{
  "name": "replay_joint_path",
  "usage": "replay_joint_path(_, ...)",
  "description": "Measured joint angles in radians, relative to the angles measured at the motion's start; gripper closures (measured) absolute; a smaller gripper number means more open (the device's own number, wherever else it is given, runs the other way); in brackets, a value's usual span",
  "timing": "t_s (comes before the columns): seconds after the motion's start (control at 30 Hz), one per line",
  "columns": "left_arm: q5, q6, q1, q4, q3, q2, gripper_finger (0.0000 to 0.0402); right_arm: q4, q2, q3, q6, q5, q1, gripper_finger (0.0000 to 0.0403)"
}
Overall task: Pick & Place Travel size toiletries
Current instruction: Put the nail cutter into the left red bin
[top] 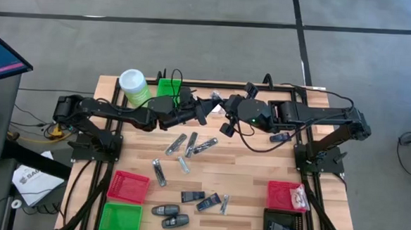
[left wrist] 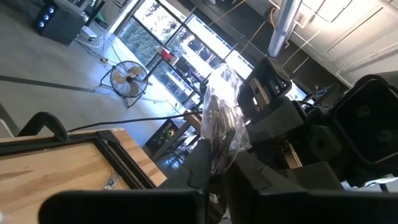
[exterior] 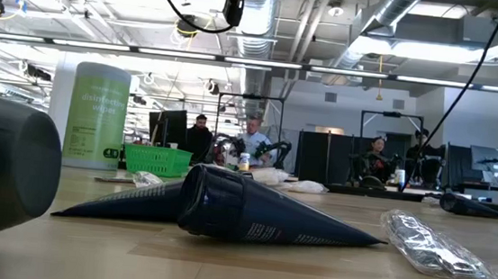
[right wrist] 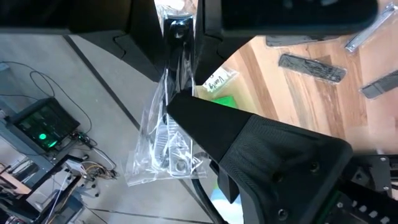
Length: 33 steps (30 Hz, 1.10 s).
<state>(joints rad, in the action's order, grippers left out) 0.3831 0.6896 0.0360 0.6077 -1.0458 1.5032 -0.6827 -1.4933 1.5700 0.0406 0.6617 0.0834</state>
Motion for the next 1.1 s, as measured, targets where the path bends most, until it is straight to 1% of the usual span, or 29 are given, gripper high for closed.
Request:
replay_joint_path(0.13,-0.001,0.001,0.000,0.000,0.000,0.000,0.0391,0.000,0.000,0.000,-0.020,-0.002,0.000,0.0339)
replay_joint_path(0.27,-0.011,0.000,0.000,0.001,0.000,0.000,0.0391,-0.002,0.001,0.001,-0.021,-0.008,0.000,0.0317)
replay_joint_path(0.4,-0.075,0.001,-0.003,0.018,-0.003,-0.001,0.0396,-0.018,-0.002,0.000,-0.019,-0.083,0.000,0.0273)
replay_joint_path(0.5,-0.086,0.004,-0.007,0.008,-0.003,-0.001,0.0396,-0.023,-0.001,0.000,0.003,-0.142,0.000,0.0232)
replay_joint_path(0.67,-0.077,0.004,-0.017,-0.010,-0.003,-0.001,0.0396,-0.055,0.002,0.000,0.033,-0.145,0.009,0.0168)
replay_joint_path(0.77,-0.077,0.012,-0.019,-0.084,-0.003,-0.018,0.0396,-0.073,0.008,0.000,0.039,-0.145,0.012,0.0147)
replay_joint_path(0.8,-0.079,0.017,-0.024,-0.134,-0.002,-0.032,0.0396,-0.082,0.012,0.000,0.039,-0.146,0.015,0.0145)
replay_joint_path(0.93,-0.055,0.018,-0.037,-0.286,-0.002,-0.088,0.0396,-0.109,0.039,0.002,0.039,-0.150,0.013,0.0143)
replay_joint_path(1.0,-0.039,0.018,-0.045,-0.352,-0.002,-0.120,0.0396,-0.143,0.058,-0.001,0.039,-0.168,0.013,0.0143)
replay_joint_path(1.1,-0.021,0.017,-0.058,-0.474,-0.001,-0.172,0.0396,-0.140,0.075,0.001,0.049,-0.182,0.013,0.0143)
